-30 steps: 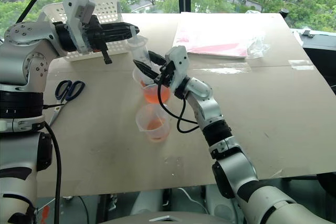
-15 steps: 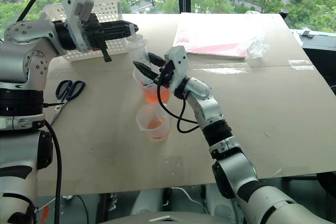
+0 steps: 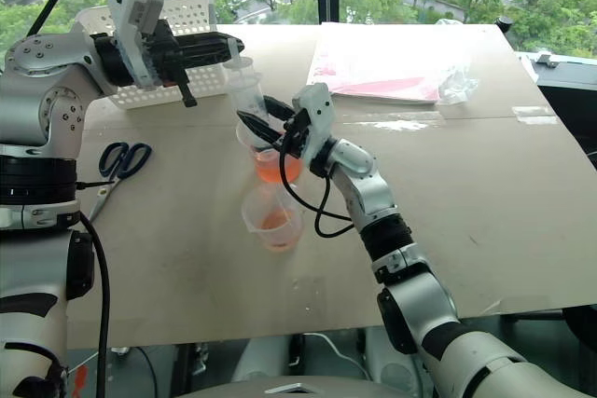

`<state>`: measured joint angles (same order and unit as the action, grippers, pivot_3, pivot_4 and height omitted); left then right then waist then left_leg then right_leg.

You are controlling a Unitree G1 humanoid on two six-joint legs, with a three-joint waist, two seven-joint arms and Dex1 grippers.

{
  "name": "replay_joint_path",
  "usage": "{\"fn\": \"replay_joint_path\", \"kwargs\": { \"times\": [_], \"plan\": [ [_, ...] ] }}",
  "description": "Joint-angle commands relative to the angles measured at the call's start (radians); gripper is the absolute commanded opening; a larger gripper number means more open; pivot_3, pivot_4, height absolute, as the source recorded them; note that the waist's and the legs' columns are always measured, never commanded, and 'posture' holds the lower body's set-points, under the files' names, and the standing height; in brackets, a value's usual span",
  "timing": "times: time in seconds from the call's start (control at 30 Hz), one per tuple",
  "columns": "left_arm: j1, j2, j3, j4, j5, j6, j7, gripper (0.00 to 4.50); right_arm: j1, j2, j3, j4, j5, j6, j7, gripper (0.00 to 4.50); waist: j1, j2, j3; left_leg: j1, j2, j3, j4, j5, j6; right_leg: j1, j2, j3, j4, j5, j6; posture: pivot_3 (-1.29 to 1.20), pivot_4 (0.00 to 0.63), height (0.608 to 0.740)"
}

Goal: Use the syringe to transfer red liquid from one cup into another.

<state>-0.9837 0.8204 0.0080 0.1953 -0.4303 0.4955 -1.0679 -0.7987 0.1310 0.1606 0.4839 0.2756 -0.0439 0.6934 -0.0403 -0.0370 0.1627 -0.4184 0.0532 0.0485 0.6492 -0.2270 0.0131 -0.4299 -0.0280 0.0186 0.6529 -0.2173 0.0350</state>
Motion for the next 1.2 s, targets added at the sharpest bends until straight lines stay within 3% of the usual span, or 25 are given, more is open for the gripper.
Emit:
{"fn": "replay_joint_path", "kwargs": {
  "times": [0.03, 0.1, 0.27, 0.6, 0.87, 0.97, 1.2],
  "plan": [
    [0.012, 0.042, 0.118, -0.06, -0.054, 0.042, 0.018, 0.32, -0.04, 0.063, 0.022, -0.087, 0.048, 0.015, 0.059, 1.39, -0.002, 0.0, 0.0, 0.0, 0.0, 0.0, 0.0, 0.0, 0.0, 0.0, 0.0, 0.0, 0.0, 0.0, 0.0, 0.0, 0.15, 0.74],
    [0.062, 0.068, 0.161, -0.085, -0.069, 0.088, 0.042, 0.9, -0.079, 0.056, -0.022, -0.118, 0.102, 0.048, 0.051, 1.39, -0.009, 0.0, 0.0, 0.0, 0.0, 0.0, 0.0, 0.0, 0.0, 0.0, 0.0, 0.001, 0.0, 0.0, 0.0, 0.0, 0.15, 0.74],
    [0.177, 0.098, 0.286, -0.197, -0.169, 0.248, 0.109, 3.26, -0.113, 0.027, -0.052, -0.151, 0.142, 0.091, 0.061, 1.38, -0.002, 0.0, 0.0, 0.0, 0.002, -0.001, 0.0, 0.0, 0.0, -0.001, 0.001, 0.001, 0.001, 0.0, 0.0, 0.0, 0.15, 0.74],
    [0.363, 0.133, 0.459, -0.373, -0.28, 0.376, 0.199, 3.3, -0.168, -0.053, -0.147, -0.366, 0.313, 0.298, 0.058, 1.38, 0.007, -0.002, -0.001, 0.0, 0.001, -0.001, 0.0, 0.0, 0.0, 0.0, -0.002, -0.001, 0.001, 0.0, 0.0, 0.0, 0.15, 0.74],
    [0.44, 0.121, 0.485, -0.475, -0.34, 0.373, 0.222, 3.3, -0.002, -0.17, -0.108, -0.625, 0.478, 0.467, 0.197, 1.37, 0.004, -0.002, -0.001, 0.0, 0.0, -0.001, 0.0, 0.0, 0.0, 0.0, -0.002, -0.001, 0.001, 0.0, 0.0, 0.0, 0.15, 0.74],
    [0.497, 0.163, 0.522, -0.543, -0.451, 0.46, 0.167, 3.3, 0.086, -0.174, -0.059, -0.657, 0.475, 0.474, 0.228, 1.37, -0.001, -0.002, -0.001, 0.001, 0.0, 0.0, 0.0, 0.0, 0.0, 0.0, -0.002, -0.001, 0.002, 0.0, 0.0, 0.0, 0.15, 0.74],
    [0.542, 0.246, 0.526, -0.588, -0.561, 0.51, 0.115, 3.3, 0.205, -0.15, 0.053, -0.551, 0.336, 0.337, 0.295, 1.37, 0.002, -0.002, -0.001, 0.003, 0.001, 0.0, 0.0, 0.0, 0.0, 0.0, -0.001, 0.0, 0.004, -0.001, 0.0, 0.0, 0.15, 0.74]
  ]
}}
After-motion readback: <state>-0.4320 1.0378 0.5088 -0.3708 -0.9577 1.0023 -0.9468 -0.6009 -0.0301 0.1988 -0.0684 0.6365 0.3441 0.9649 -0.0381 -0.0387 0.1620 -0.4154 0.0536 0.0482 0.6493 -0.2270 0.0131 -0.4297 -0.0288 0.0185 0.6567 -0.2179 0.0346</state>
